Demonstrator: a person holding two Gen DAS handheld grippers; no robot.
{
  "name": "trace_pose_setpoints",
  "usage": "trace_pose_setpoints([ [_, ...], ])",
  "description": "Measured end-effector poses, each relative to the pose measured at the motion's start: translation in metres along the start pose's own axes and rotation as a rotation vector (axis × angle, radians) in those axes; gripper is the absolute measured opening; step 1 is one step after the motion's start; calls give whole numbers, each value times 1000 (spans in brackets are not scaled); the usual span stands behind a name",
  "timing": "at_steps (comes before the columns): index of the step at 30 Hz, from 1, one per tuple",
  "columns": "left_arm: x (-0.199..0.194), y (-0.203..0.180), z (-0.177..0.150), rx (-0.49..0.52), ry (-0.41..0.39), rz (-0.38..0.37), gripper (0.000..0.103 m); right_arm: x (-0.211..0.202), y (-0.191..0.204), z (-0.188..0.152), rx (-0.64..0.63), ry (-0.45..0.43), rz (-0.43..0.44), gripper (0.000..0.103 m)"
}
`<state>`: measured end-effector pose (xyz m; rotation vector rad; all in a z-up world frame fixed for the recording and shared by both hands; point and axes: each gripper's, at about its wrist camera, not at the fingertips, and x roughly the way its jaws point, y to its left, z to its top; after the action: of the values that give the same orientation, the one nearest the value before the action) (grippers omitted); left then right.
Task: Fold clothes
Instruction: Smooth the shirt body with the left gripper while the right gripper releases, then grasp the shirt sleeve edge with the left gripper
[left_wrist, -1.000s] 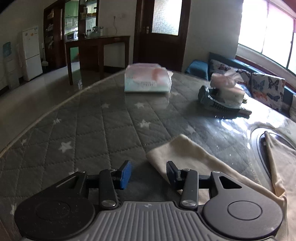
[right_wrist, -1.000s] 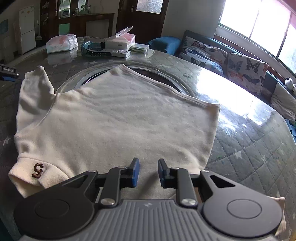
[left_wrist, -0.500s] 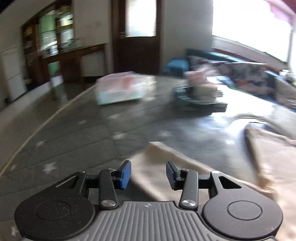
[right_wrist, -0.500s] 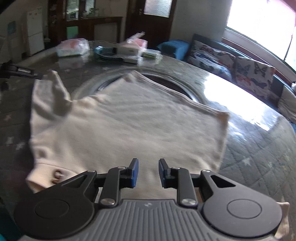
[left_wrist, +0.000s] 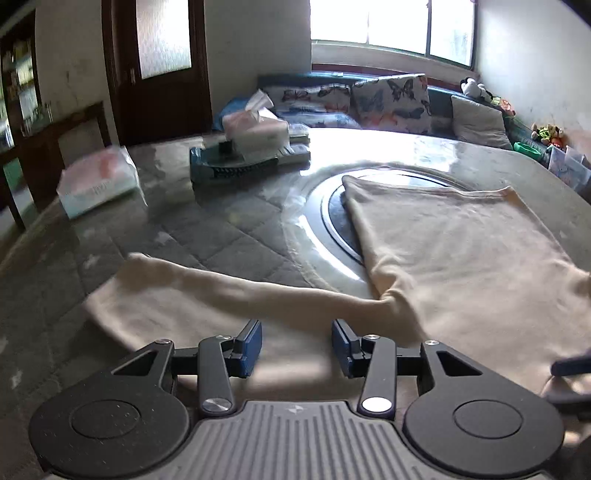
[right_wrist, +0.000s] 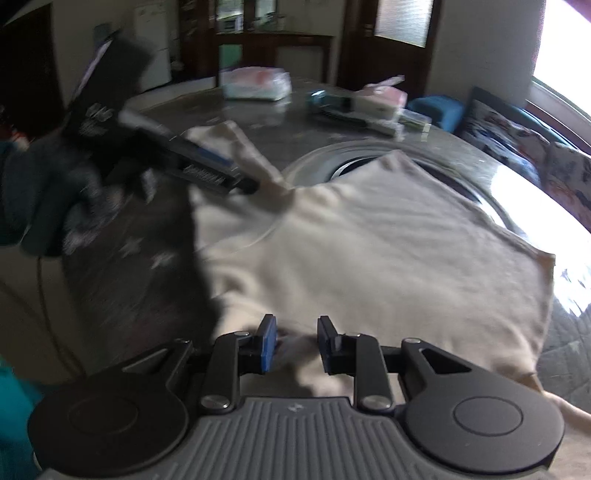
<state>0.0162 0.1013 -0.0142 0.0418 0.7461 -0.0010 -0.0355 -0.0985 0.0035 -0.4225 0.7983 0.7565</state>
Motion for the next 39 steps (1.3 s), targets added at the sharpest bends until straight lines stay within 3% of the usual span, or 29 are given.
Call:
trace_pose_setpoints([
  [10,-7,37,-4,-106,16,64,46,-5,17,-6,-78,-18,-12,24],
  [15,-20,54,-4,-180,-18,95,52,-15,16,1,-70,-52,-15,24],
  [29,-18,119,-4,-372,-49,252,55,-6,23,9,-76,-43,16,24],
  [39,1,134,-4,-426,-39,232,45,-4,20,13,-60,-39,15,24],
])
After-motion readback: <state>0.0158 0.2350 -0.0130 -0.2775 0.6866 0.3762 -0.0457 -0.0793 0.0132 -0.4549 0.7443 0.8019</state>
